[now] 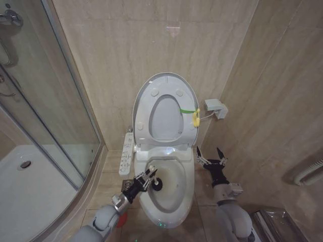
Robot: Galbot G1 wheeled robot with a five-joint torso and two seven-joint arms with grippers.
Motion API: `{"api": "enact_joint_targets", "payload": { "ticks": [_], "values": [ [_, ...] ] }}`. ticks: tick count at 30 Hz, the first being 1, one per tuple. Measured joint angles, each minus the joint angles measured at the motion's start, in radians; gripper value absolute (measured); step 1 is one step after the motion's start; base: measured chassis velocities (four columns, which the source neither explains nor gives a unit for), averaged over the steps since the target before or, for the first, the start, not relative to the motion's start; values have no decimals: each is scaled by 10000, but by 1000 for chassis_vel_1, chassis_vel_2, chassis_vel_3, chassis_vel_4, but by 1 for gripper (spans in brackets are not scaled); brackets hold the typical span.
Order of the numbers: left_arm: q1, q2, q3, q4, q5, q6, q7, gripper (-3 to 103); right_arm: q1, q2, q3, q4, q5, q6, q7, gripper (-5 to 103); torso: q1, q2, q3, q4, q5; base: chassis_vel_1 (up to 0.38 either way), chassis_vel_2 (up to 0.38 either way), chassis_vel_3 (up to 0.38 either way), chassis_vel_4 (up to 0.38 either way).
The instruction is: Open the toilet lid, clean the toilet bowl with a toilet brush, close the toilet lid, and flush.
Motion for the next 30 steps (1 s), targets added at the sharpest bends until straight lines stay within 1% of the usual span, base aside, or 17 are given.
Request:
{"api": "enact_joint_targets", "payload": {
  "ticks": [1, 5, 6, 8, 9, 13, 14, 17, 20, 24, 30],
  "values": [
    [0, 0, 0, 0, 0, 0, 0, 19, 0, 0, 0, 0, 0, 0, 0, 100, 0, 0, 0, 0, 0, 0, 0, 0, 0],
    [-482, -541, 292, 530, -12, -137, -149, 19, 0, 0, 0, 0, 0, 0, 2, 100, 0, 0, 0, 0, 1, 0, 0, 0, 0],
    [-482, -541, 292, 530, -12, -137, -149, 19, 0, 0, 0, 0, 0, 0, 2, 100, 0, 0, 0, 0, 1, 0, 0, 0, 0],
    [-859, -942, 529, 958, -18, -220, -223, 19, 0, 0, 0, 0, 0, 0, 1, 100, 1, 0, 0, 0, 1, 0, 0, 0, 0],
    [-859, -942, 529, 958, -18, -220, -223, 19, 0, 0, 0, 0, 0, 0, 1, 100, 1, 0, 0, 0, 1, 0, 0, 0, 0],
    [-1545, -1404, 937, 1649, -178, -299, -299, 19, 0, 0, 1, 0, -1, 0, 3, 100, 0, 0, 0, -1, 1, 0, 0, 0, 0],
    [-1545, -1404, 937, 1649, -178, -299, -299, 19, 0, 0, 1, 0, -1, 0, 3, 100, 0, 0, 0, -1, 1, 0, 0, 0, 0],
    [-2102, -1645, 1323, 2152, -448, -325, -351, 19, 0, 0, 0, 0, -1, 0, 2, 100, 1, 0, 0, -1, 2, 0, 0, 0, 0],
    [-2299, -1745, 1539, 2353, -563, -326, -363, 19, 0, 0, 0, 0, -1, 0, 2, 100, 1, 0, -1, 0, 1, 0, 0, 0, 0],
    [-2414, -1881, 1820, 2597, -650, -354, -373, 19, 0, 0, 0, 0, -1, 0, 2, 100, 1, 0, 0, -1, 0, 0, 0, 0, 0],
    [-2407, -2016, 2004, 2733, -661, -396, -392, 19, 0, 0, 0, 0, 0, 0, 1, 100, 0, 0, -1, 0, 0, 0, 0, 0, 0]
  ]
}}
